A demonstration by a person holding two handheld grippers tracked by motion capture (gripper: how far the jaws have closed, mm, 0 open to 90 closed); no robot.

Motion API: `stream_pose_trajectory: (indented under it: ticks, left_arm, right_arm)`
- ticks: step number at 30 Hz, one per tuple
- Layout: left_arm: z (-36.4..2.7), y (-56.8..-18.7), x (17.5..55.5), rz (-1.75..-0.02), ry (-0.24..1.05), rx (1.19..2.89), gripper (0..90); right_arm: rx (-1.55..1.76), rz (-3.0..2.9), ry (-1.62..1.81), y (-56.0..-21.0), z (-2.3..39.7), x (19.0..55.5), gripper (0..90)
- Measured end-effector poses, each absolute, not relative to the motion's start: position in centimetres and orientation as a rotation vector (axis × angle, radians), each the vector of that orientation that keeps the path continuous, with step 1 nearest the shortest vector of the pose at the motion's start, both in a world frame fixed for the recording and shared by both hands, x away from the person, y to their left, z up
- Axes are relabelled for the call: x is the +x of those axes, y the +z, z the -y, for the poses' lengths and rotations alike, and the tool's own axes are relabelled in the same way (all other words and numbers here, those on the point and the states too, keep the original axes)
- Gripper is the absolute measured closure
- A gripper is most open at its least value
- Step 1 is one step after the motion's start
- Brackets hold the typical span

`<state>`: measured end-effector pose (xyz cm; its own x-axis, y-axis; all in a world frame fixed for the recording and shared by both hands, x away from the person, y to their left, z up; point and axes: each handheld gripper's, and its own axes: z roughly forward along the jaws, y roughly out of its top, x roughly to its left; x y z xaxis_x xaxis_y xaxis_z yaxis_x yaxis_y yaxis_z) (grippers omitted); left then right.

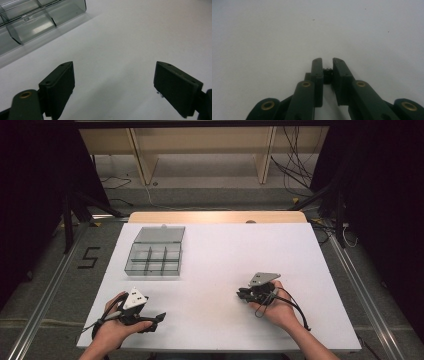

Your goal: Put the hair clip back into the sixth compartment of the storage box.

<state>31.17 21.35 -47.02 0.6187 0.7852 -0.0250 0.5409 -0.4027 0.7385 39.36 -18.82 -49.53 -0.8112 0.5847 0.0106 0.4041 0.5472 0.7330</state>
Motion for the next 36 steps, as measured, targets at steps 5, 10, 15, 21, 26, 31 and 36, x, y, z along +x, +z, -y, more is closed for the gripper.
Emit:
stream_pose_trajectory:
  ticks: [5,10,15,21,26,31,36]
  left_arm:
    - [-21.4,-47.0,31.2,-1.038,0.427,2.109,16.6]
    - [-21.4,-47.0,31.2,-1.037,0.429,2.106,16.6]
    - [-21.4,-47.0,31.2,-1.038,0.427,2.106,16.6]
    - [-21.4,-47.1,31.2,-1.039,0.427,2.109,16.6]
    - [-21.4,-47.1,31.2,-1.039,0.428,2.108,16.6]
    - [-21.5,-47.1,31.2,-1.039,0.431,2.108,16.6]
    - [-21.5,-47.1,31.2,-1.037,0.433,2.107,16.6]
  right_arm:
    - [0.83,-2.546,1.113,-49.5,18.8,39.3,80.3]
    - [0.847,-2.531,1.111,-49.4,18.9,39.3,80.4]
    - [0.865,-2.509,1.136,-49.1,19.2,39.4,80.4]
    - [0.871,-2.49,1.163,-48.5,19.0,39.4,80.4]
    - [0.87,-2.471,1.187,-48.0,18.5,39.6,80.4]
    - [0.863,-2.467,1.206,-47.8,17.9,39.9,80.4]
    - [0.864,-2.458,1.22,-47.5,17.6,40.1,80.4]
